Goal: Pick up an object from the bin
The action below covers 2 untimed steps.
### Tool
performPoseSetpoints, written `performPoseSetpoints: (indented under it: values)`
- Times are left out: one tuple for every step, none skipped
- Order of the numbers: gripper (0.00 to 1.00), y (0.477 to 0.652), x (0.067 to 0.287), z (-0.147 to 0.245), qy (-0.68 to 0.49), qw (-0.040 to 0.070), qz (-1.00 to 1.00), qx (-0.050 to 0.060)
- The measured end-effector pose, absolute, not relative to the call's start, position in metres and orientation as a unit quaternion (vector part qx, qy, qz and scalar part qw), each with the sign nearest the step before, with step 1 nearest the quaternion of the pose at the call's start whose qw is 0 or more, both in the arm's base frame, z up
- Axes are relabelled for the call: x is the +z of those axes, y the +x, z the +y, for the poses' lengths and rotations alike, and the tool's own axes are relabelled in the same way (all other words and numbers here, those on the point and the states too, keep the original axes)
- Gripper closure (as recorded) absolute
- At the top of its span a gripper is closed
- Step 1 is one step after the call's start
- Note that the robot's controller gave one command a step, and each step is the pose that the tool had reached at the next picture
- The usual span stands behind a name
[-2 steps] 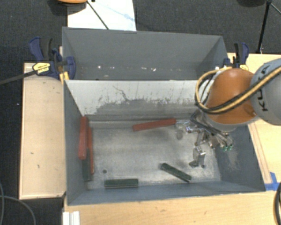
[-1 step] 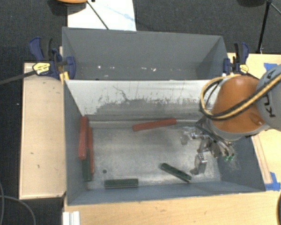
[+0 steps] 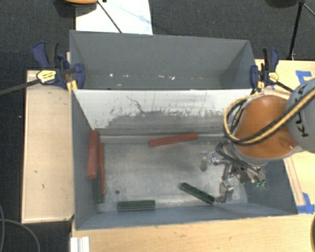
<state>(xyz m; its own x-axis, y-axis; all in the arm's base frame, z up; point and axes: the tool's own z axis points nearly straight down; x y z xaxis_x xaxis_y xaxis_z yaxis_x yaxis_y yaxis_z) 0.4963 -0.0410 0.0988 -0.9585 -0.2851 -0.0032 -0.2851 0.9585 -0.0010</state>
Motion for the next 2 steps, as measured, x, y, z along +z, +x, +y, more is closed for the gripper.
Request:
performPoseSetpoints:
  values:
    - [0.00, 0.4877, 0.0851, -0.0371, -0.209, 0.001, 0.978, 0.000]
    - [0.00, 0.4870, 0.0787, -0.0340, -0.108, 0.003, 0.994, 0.000]
